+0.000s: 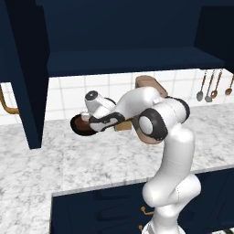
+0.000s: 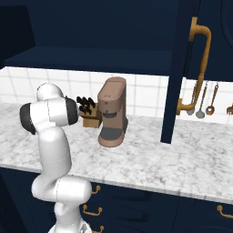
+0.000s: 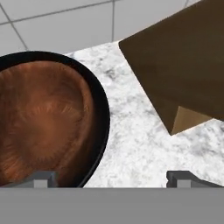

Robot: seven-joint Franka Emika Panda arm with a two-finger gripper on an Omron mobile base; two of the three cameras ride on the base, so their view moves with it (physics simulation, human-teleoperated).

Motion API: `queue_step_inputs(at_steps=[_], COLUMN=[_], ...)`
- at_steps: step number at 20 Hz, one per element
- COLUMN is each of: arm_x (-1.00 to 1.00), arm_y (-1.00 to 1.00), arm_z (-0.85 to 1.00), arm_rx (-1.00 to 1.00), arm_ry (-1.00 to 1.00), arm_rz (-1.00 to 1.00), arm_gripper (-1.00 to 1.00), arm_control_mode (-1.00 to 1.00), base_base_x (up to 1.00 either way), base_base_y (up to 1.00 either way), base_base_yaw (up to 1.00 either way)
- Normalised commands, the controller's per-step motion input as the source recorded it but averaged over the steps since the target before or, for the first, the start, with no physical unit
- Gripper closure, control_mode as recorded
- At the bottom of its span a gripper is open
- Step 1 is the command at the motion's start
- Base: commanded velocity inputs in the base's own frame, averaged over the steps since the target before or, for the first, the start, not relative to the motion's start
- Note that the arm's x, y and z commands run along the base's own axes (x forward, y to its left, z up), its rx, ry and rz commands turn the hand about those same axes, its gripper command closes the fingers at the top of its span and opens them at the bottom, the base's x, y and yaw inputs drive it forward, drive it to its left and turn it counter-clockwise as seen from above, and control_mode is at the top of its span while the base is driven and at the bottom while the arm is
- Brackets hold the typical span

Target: Pick up the bowls on the counter and stack them on top of one another in the open cabinet. Place the smaller bowl on top of the larger bowl.

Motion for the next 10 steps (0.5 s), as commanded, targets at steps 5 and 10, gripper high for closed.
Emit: queue_step_inputs(at_steps=[5,10], arm_x=[0.0,0.02], arm_y=[0.04,0.05], arm_z=[-0.59,0.01], arm_rx=[0.0,0.01], arm_ry=[0.17,0.02], arm_rz=[0.0,0.0], arm_gripper=[-1.0,-1.0], arm_control_mode=[-1.0,-1.0], base_base_x=[0.0,0.0], base_base_y=[0.0,0.0], base_base_yaw=[0.0,0.0])
